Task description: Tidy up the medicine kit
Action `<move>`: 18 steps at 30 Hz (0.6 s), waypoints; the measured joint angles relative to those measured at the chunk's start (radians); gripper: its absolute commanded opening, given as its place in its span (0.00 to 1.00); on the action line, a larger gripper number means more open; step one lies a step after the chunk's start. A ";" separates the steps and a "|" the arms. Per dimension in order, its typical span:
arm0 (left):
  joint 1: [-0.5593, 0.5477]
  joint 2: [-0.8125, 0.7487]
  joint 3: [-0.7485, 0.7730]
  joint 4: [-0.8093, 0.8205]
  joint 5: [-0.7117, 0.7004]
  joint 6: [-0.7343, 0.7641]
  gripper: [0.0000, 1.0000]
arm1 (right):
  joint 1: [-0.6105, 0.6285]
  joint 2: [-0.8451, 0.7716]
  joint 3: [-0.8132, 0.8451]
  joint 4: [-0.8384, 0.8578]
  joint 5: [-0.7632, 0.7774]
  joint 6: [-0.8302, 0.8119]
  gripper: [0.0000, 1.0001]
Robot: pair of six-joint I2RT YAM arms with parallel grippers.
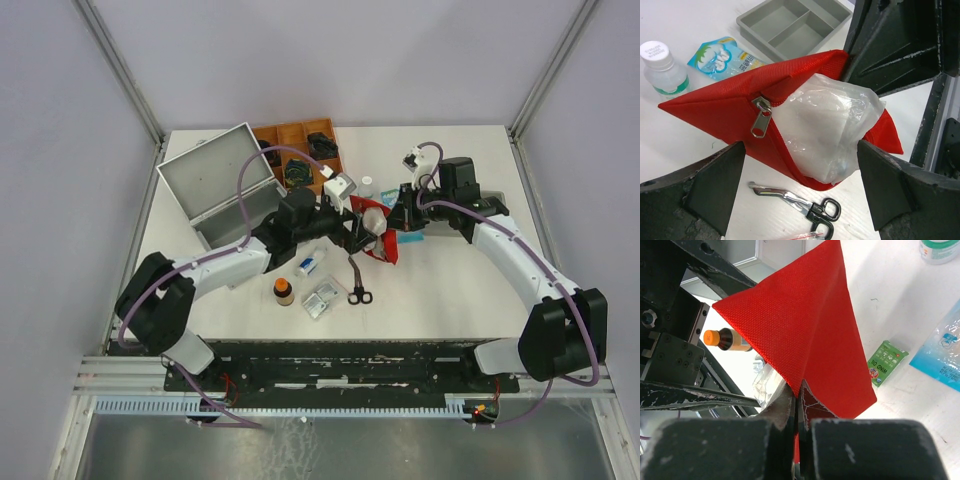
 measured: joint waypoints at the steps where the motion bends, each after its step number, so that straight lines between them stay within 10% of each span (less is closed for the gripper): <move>1: 0.000 0.002 0.002 0.000 -0.005 -0.002 0.99 | 0.002 0.000 0.000 0.003 0.000 0.000 0.01; 18: 0.039 0.060 0.051 -0.023 -0.094 -0.102 0.86 | 0.016 -0.031 -0.043 0.045 -0.027 0.002 0.00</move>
